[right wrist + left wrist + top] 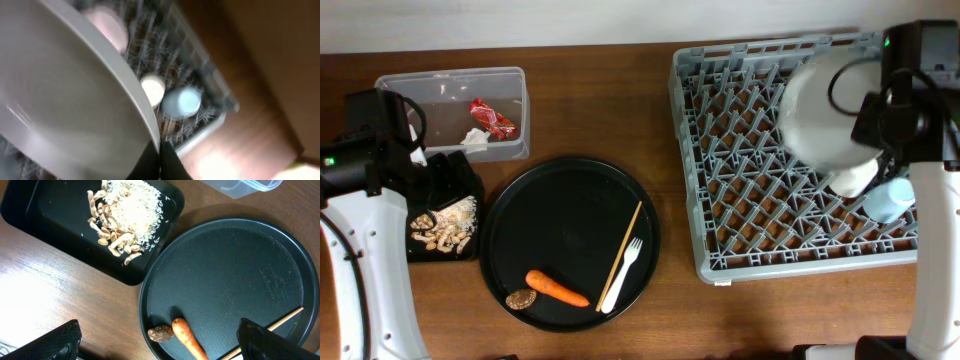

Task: Sort waste into correct bins and load items into the dishwasher rack
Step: 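Lower white plate upright into rack slot and release with right gripper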

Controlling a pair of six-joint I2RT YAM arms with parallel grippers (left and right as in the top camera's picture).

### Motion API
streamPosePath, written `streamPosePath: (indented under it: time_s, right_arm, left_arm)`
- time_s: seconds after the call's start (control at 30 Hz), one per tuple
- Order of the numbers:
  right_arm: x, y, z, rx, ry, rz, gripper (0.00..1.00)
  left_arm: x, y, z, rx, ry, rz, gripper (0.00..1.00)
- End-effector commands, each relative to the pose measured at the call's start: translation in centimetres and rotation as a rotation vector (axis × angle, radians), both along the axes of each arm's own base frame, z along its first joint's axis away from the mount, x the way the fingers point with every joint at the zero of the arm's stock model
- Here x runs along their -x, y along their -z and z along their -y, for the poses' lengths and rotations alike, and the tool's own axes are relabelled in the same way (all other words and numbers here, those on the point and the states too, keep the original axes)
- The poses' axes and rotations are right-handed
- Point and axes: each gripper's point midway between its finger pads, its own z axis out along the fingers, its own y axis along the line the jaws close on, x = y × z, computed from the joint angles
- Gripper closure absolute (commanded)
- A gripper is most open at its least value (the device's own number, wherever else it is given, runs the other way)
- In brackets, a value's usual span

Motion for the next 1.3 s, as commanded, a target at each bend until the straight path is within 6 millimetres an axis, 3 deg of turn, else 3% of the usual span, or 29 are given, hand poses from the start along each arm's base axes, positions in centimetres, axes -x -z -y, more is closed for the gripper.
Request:
streamPosePath:
  time_s: [0.0, 0.1, 0.2, 0.4, 0.53, 0.77, 1.07, 1.27]
  right_arm:
    - [-1.2, -1.5, 3.3, 0.163, 0.180, 0.082, 0.96]
    - [-2.6, -0.5, 4.3, 0.213, 0.264, 0.085, 0.96]
    - [-4.6, 1.2, 3.9, 0.246, 0.258, 0.050, 0.96]
    - [-9.5, 4.9, 0.7, 0.348, 0.194, 0.012, 0.96]
    - [-11.4, 7.4, -0.3, 0.366, 0.170, -0.020, 0.96]
    - [-13.2, 12.2, -2.4, 0.362, 0.107, -0.117, 0.96]
    - [-13.8, 15.0, -6.5, 0.296, 0.011, -0.157, 0.95]
    - [-13.0, 16.2, -10.9, 0.225, -0.100, -0.205, 0.73]
  left_arm:
    - [0.2, -0.2, 0.0, 0.003, -0.013, 0.012, 0.01]
    - [0.1, -0.2, 0.0, 0.002, -0.013, 0.016, 0.01]
    - [0.1, -0.2, 0.0, 0.002, -0.013, 0.017, 0.01]
    - [0.1, -0.2, 0.0, 0.003, -0.013, 0.015, 0.01]
    - [0.1, -0.2, 0.0, 0.003, -0.013, 0.016, 0.01]
    - [0.0, -0.2, -0.1, 0.002, -0.013, 0.018, 0.01]
    - [-0.1, -0.3, -0.1, 0.000, -0.013, 0.026, 0.01]
    - [-0.1, -0.3, -0.1, 0.000, -0.013, 0.025, 0.01]
